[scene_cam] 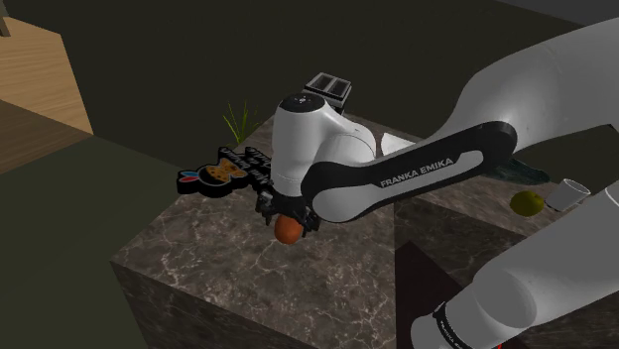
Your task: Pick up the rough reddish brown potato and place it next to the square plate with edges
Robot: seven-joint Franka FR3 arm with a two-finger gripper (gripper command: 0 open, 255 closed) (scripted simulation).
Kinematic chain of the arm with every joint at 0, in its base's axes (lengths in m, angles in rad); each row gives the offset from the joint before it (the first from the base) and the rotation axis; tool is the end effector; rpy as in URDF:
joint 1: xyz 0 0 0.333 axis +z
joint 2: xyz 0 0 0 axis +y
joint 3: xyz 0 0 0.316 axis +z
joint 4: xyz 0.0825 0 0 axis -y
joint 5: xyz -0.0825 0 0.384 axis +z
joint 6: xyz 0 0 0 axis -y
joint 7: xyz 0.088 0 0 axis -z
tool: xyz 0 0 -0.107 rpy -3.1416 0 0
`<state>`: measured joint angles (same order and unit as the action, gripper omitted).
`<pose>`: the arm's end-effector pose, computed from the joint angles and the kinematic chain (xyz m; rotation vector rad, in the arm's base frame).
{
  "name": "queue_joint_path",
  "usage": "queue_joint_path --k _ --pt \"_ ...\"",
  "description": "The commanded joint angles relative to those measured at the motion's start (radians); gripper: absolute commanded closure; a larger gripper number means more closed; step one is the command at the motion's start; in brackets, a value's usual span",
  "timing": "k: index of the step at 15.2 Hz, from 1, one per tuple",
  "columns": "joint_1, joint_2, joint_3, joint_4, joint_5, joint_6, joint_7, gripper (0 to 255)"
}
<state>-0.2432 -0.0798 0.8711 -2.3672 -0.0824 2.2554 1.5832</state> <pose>0.3946 0.2834 0.3412 2.7238 -1.3235 0.1247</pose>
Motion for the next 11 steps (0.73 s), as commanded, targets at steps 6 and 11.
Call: queue_joint_path --k 6,11 --pt "0.000 0.000 0.000 0.000 0.000 0.000 0.000 255" --pt "0.000 0.000 0.000 0.000 0.000 0.000 0.000 255"
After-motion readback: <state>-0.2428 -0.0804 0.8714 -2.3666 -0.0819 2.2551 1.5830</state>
